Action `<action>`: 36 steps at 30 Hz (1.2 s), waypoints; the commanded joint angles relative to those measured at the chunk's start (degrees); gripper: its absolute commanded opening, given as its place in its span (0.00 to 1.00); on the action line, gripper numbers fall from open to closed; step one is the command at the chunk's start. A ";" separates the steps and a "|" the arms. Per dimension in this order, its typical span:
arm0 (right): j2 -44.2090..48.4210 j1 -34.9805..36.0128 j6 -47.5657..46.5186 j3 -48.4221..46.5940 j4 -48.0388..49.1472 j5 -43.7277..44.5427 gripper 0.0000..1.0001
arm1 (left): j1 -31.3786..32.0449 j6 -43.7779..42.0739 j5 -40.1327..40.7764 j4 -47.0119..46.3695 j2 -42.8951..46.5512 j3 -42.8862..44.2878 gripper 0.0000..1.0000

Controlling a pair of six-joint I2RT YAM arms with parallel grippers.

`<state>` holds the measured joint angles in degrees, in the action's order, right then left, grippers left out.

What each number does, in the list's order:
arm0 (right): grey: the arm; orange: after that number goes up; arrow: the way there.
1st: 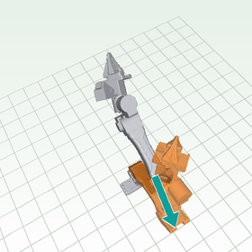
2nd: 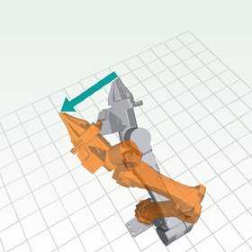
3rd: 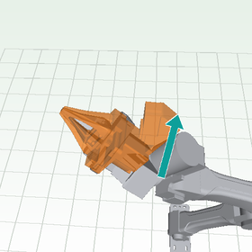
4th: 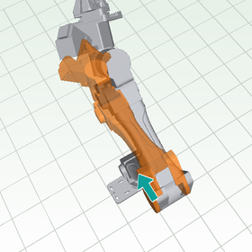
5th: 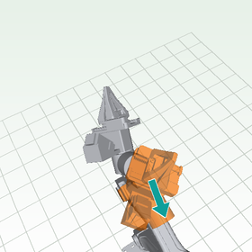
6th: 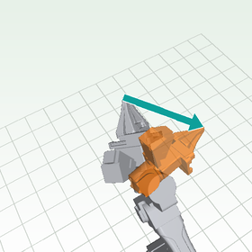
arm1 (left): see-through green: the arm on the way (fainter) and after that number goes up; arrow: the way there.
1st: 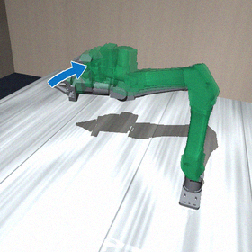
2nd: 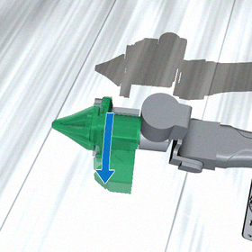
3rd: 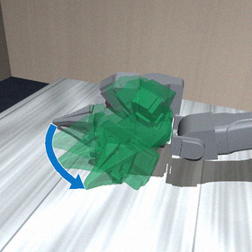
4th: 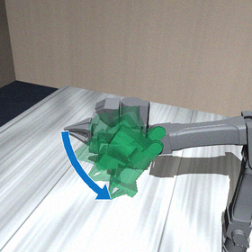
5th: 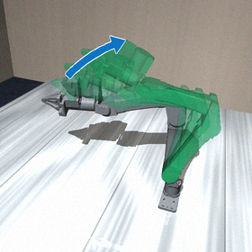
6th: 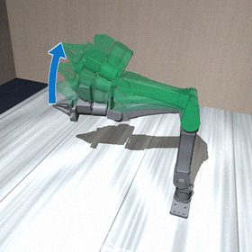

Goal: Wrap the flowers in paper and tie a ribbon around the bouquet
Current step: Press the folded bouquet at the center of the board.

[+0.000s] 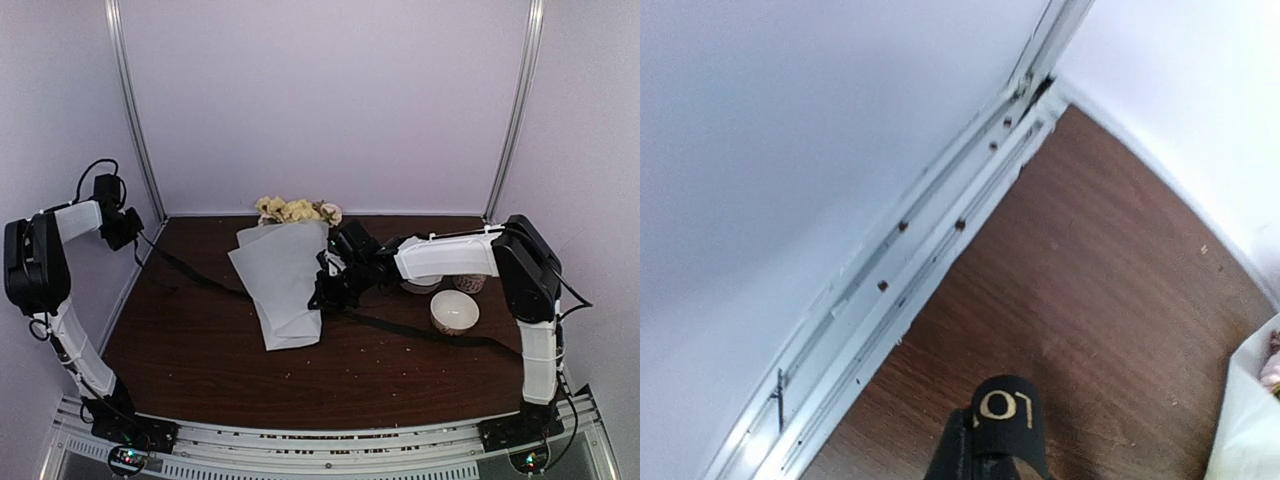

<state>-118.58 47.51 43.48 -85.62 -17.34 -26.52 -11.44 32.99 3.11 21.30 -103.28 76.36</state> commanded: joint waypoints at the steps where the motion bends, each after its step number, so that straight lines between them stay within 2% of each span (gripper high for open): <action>1: -1.75 0.94 -0.46 -0.51 1.01 1.19 0.00 | 1.30 -2.05 3.54 1.45 8.82 3.74 0.00; 4: -2.45 1.01 -0.42 -0.60 1.08 1.12 0.00 | 4.10 -3.32 4.70 0.36 14.63 1.78 0.00; 7: -3.13 1.01 -0.37 -0.44 1.41 1.12 0.00 | 12.78 -7.19 3.14 -1.51 17.73 -0.27 0.00; 12: -3.86 1.04 -0.23 0.12 1.90 1.16 0.00 | 30.21 -11.60 -7.26 -1.26 12.37 1.70 0.00; 15: -4.06 1.06 -0.02 0.62 2.37 1.47 0.00 | 37.78 -11.55 -12.12 -0.51 7.11 3.69 0.00; 18: -4.43 1.01 0.41 0.89 2.93 1.40 0.00 | 41.81 -10.83 -16.13 -1.80 1.31 4.35 0.00; 24: -4.02 1.11 0.51 0.77 3.18 2.50 0.00 | 41.95 -7.97 -18.56 2.42 -12.37 8.18 0.00; 28: -1.53 1.18 -3.33 -0.68 -2.61 5.37 0.29 | 41.94 -8.07 -20.84 4.27 -19.86 9.58 0.00; 32: 5.35 1.19 -10.04 0.17 -11.39 8.60 0.53 | 41.94 -8.63 -19.40 3.92 -21.07 6.78 0.00; 34: 9.04 0.85 -14.87 0.45 -18.74 10.56 0.67 | 41.86 -8.97 -19.41 3.77 -21.16 5.72 0.00; 36: 12.07 -0.24 -20.81 0.47 -27.10 14.56 0.75 | 41.82 -9.25 -19.21 3.47 -21.03 4.73 0.00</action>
<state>-115.35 48.36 34.00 -85.10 -28.73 -19.38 30.26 24.51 -16.45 22.20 -123.11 84.27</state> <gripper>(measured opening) 0.699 0.010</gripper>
